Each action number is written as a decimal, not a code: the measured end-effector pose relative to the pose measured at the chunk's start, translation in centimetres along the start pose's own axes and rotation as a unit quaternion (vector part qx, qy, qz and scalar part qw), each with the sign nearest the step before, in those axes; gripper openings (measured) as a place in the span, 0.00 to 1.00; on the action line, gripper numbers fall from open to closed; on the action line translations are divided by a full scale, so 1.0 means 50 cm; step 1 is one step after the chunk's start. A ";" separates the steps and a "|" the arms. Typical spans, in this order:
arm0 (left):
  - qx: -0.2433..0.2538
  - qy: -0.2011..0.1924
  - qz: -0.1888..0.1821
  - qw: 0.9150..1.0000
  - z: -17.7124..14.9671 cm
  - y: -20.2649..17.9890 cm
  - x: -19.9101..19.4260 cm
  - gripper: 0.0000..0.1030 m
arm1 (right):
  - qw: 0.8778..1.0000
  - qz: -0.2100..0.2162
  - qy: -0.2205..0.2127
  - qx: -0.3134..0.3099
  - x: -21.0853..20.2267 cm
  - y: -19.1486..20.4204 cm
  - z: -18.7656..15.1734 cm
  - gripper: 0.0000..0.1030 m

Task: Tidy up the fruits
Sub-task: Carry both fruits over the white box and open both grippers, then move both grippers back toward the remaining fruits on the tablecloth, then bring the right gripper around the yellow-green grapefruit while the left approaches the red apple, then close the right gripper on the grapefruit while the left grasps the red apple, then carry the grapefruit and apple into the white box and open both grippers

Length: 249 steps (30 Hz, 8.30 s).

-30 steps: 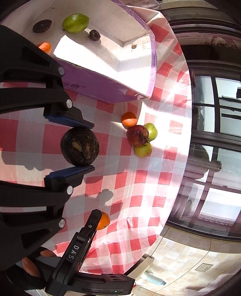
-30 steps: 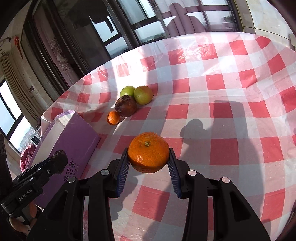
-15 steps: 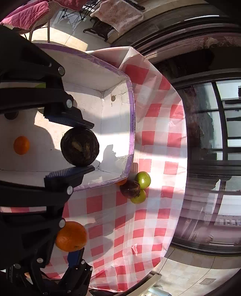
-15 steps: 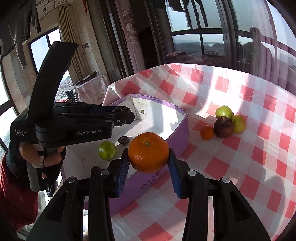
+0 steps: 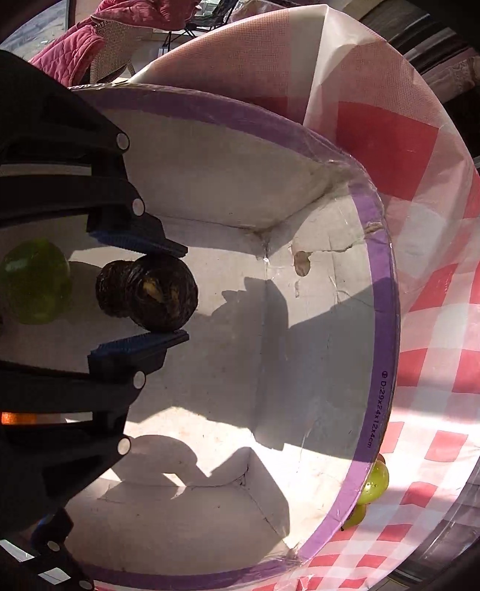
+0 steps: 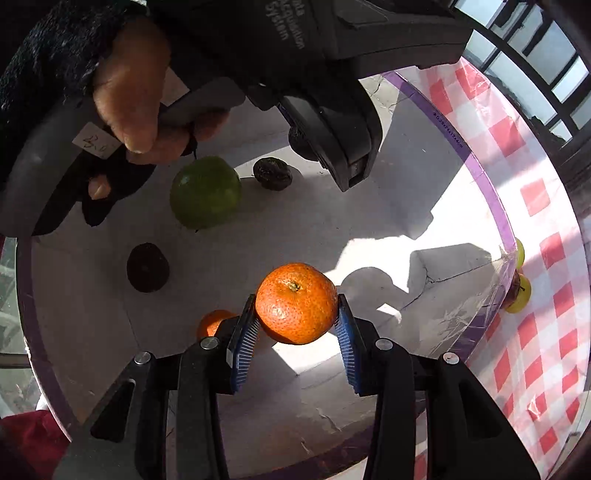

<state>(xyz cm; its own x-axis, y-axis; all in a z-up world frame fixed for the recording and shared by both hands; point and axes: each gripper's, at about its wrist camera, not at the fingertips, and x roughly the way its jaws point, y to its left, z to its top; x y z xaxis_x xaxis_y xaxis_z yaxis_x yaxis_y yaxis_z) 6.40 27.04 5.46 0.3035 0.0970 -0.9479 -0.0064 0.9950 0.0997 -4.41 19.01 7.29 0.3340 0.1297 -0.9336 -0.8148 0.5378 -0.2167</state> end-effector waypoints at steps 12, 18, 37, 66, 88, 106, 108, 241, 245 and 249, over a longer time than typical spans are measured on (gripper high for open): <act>0.017 0.052 0.004 0.999 0.026 0.011 0.083 0.39 | 0.990 -0.037 0.112 -0.082 0.107 0.051 0.025 0.40; 0.012 0.051 0.009 0.999 0.031 0.004 0.084 0.41 | 0.991 -0.046 0.084 -0.097 0.085 0.070 0.009 0.69; -0.033 -0.284 0.019 0.958 0.051 -0.138 -0.368 0.98 | 0.912 -0.091 -0.380 0.122 -0.265 -0.092 -0.305 0.84; -0.010 -0.245 -0.050 0.968 -0.067 -0.562 -0.009 0.98 | 0.817 -0.053 -0.230 0.527 0.037 -0.511 -0.658 0.84; -0.029 -0.181 -0.027 0.983 -0.049 -0.530 0.042 0.98 | 0.919 -0.019 -0.193 0.343 0.172 -0.624 -0.319 0.84; -0.012 -0.162 -0.046 0.986 -0.049 -0.542 0.054 0.98 | 0.968 -0.023 -0.151 0.197 0.257 -0.685 -0.172 0.83; -0.011 -0.162 -0.046 0.986 -0.049 -0.545 0.054 0.98 | 0.969 -0.002 -0.153 0.196 0.262 -0.694 -0.169 0.80; 0.032 -0.035 -0.029 0.998 0.023 -0.033 0.058 0.86 | 0.985 -0.049 -0.156 -0.062 -0.074 -0.037 -0.094 0.69; 0.049 -0.084 -0.004 0.995 0.008 -0.034 0.019 0.95 | 0.965 -0.006 -0.260 0.037 -0.144 -0.145 -0.175 0.80; 0.065 -0.120 0.009 0.991 -0.005 -0.044 -0.012 0.98 | 0.946 0.020 -0.298 0.130 -0.160 -0.241 -0.242 0.83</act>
<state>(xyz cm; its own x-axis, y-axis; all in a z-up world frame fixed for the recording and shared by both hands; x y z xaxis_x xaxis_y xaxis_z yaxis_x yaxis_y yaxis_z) 5.98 24.82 5.76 0.5229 0.0898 -0.8477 0.1042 0.9802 0.1682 -3.02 1.42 13.93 0.5765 0.5580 -0.5969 -0.7140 0.6992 -0.0361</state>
